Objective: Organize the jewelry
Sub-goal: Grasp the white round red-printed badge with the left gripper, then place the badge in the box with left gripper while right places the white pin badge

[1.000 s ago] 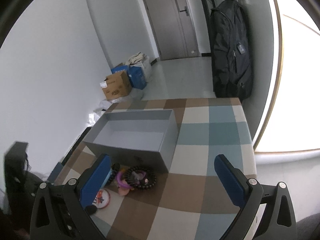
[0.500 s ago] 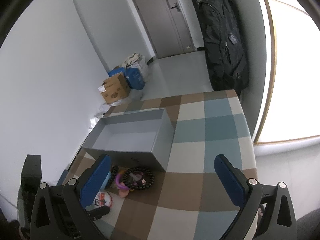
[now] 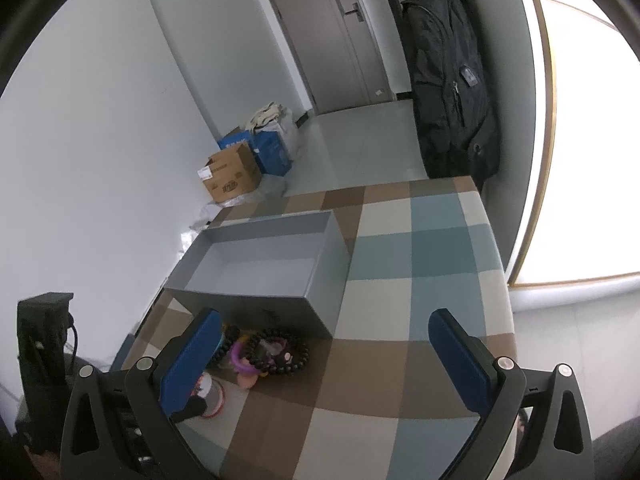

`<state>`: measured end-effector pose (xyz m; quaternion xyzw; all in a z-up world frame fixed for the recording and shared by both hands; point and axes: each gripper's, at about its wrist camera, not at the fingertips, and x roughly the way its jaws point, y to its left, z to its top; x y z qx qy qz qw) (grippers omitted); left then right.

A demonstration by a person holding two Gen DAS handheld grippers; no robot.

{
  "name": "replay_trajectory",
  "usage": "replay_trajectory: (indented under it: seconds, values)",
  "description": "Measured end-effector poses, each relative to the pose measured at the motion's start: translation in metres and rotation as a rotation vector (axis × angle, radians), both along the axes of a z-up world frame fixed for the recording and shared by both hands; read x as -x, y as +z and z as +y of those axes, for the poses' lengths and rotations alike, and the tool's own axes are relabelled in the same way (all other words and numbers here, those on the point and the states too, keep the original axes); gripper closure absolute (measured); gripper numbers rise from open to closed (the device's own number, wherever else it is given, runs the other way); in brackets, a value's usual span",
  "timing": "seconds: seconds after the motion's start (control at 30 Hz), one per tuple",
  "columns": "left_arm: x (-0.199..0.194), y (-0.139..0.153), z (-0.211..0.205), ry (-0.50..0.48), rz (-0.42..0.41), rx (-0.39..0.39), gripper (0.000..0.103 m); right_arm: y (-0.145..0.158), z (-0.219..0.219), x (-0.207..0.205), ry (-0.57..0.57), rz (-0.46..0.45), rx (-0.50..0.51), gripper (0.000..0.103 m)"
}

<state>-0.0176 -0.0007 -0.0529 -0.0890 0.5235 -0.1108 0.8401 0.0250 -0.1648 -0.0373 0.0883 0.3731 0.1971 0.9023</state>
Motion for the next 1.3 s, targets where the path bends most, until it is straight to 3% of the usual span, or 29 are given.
replay_trajectory:
  seconds: [0.43, 0.7, 0.77, 0.93, 1.0, 1.23, 1.3]
  values:
    - [0.004, 0.012, 0.015, 0.027, -0.026, 0.033, 0.066, -0.021, 0.017, 0.014, 0.061, 0.108, -0.004, 0.0]
    - [0.0, 0.041, 0.049, 0.137, -0.139, 0.105, 0.066, -0.036, 0.058, 0.029, 0.231, 0.2, -0.052, 0.0]
    - [-0.001, 0.044, 0.056, 0.167, -0.166, 0.109, 0.066, -0.041, 0.068, 0.03, 0.259, 0.224, -0.051, 0.005]
    - [-0.001, 0.043, 0.068, 0.204, -0.198, 0.118, 0.066, -0.055, 0.102, 0.037, 0.323, 0.24, 0.034, 0.013]
    - [-0.001, 0.044, 0.072, 0.207, -0.202, 0.131, 0.066, -0.058, 0.117, 0.038, 0.343, 0.216, 0.092, 0.019]
    - [0.002, 0.048, 0.08, 0.199, -0.219, 0.161, 0.066, -0.067, 0.154, 0.044, 0.377, 0.103, 0.275, 0.021]
    - [0.003, 0.047, 0.082, 0.201, -0.219, 0.165, 0.066, -0.07, 0.163, 0.046, 0.38, 0.063, 0.341, 0.033]
